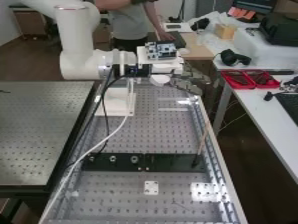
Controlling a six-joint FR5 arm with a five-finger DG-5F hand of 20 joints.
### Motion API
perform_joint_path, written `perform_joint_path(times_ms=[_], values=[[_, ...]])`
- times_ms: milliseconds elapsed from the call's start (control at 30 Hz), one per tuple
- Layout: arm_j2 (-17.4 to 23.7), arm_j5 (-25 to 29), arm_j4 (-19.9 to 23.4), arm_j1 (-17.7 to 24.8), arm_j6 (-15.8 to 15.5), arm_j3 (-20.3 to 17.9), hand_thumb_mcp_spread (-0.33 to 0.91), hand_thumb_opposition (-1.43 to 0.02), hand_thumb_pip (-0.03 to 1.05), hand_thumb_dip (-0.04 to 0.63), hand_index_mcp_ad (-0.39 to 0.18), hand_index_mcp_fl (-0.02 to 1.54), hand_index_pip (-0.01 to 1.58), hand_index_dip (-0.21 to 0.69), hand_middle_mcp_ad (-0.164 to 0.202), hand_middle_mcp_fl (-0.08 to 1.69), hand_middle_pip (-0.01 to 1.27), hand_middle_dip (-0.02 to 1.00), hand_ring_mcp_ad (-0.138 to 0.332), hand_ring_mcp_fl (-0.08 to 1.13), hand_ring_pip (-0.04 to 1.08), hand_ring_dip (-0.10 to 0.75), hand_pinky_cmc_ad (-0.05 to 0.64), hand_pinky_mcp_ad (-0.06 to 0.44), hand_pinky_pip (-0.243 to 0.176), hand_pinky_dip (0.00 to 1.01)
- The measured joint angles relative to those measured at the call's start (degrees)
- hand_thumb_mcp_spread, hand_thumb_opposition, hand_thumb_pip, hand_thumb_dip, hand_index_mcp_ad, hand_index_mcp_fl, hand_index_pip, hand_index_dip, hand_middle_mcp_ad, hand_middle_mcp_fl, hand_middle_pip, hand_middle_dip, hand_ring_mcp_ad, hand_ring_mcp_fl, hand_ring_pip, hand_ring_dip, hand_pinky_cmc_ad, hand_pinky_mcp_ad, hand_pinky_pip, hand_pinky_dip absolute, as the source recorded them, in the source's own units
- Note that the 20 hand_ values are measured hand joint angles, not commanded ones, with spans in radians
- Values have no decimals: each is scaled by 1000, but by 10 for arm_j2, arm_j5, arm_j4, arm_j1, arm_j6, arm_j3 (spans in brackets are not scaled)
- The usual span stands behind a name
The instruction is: Grab the paper clip and place it in the clear container
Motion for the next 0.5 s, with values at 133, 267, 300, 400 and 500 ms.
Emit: perform_joint_path(times_ms=[133, 267, 300, 400, 500], values=[[50, 39, 7, -21, -15, -25, 456, -810, 478, 272, -162, 403, 262, 168, 40, 260, 120, 188, 87, 47, 120, 87, 330, 278, 51, 188], [83, 74, 1, -40, -34, -41, 456, -808, 478, 272, -162, 457, 182, 175, 42, 246, 120, 188, 86, 37, 117, 87, 328, 281, 52, 194], [88, 80, -3, -44, -41, -44, 456, -808, 478, 272, -161, 456, 173, 192, 45, 246, 124, 188, 87, 37, 117, 87, 328, 279, 45, 194], [96, 87, -15, -52, -57, -47, 456, -808, 478, 272, -155, 457, 150, 215, 45, 243, 120, 188, 87, 37, 117, 87, 347, 279, 33, 188], [99, 86, -24, -56, -61, -47, 440, -808, 478, 272, -155, 459, 133, 215, 45, 243, 120, 188, 87, 38, 117, 87, 351, 290, 33, 188]])
